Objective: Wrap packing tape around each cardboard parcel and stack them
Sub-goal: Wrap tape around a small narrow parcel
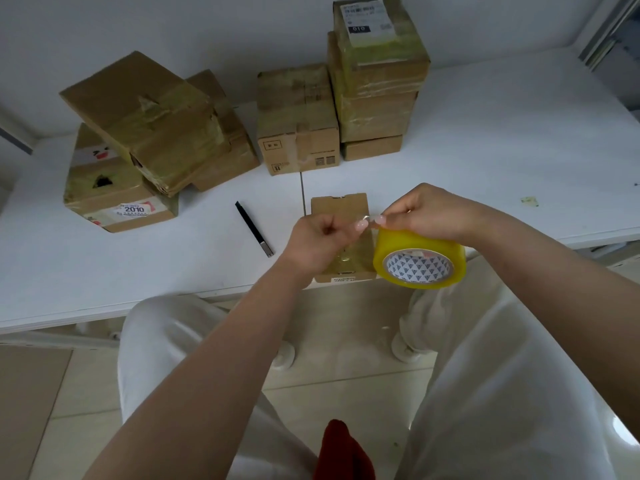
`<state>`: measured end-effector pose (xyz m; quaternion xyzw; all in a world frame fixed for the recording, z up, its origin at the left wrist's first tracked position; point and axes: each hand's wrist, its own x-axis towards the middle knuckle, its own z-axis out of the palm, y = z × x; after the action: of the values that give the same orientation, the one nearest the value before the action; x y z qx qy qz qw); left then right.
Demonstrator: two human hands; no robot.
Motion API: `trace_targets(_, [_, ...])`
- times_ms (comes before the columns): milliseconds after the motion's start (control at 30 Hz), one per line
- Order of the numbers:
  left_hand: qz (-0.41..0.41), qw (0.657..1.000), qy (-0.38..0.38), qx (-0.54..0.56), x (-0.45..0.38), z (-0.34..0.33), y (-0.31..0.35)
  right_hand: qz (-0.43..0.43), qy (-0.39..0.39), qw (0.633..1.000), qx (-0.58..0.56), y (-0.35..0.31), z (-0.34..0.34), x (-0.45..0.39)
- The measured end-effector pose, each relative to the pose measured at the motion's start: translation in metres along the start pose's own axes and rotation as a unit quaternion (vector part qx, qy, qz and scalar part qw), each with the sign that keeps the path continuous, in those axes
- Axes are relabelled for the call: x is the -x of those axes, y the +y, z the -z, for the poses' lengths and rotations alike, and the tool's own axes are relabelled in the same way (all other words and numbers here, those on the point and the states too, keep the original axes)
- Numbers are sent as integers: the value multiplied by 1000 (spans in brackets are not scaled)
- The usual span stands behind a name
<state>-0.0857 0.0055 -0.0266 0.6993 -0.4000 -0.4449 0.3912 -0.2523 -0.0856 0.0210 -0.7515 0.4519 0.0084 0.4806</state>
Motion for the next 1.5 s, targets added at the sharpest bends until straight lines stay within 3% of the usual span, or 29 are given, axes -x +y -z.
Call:
trace_targets(100, [-8, 999, 36, -25, -3, 12, -6, 8, -64, 998, -17, 6, 5, 3])
trace_targets(200, [22, 994, 78, -73, -2, 29, -17, 31, -36, 986, -160, 20, 21, 5])
trace_targets(233, [34, 992, 83, -91, 0, 33, -22, 32, -26, 988, -146, 24, 25, 3])
trace_targets(300, [48, 985, 94, -138, 2, 35, -33, 14, -11, 1000, -5, 31, 24, -3])
trace_targets(367, [42, 975, 105, -193, 3, 29, -41, -24, 15, 987, 159, 36, 14, -11])
trace_targets(467, [49, 963, 123, -237, 1, 22, -46, -35, 59, 966, 247, 35, 1, -16])
trace_targets(900, [24, 903, 144, -404, 3, 13, -56, -34, 54, 942, 329, 32, -19, -35])
trace_targets(1100, [12, 831, 138, -539, 1, 13, -55, -55, 41, 920, 387, 20, -27, -43])
trace_targets(1267, [47, 802, 113, -584, -4, 13, -51, -77, 32, 909, 408, 13, -31, -48])
trace_targets(1500, [131, 799, 105, -578, -4, 19, -49, -88, 32, 909, 406, 12, -32, -48])
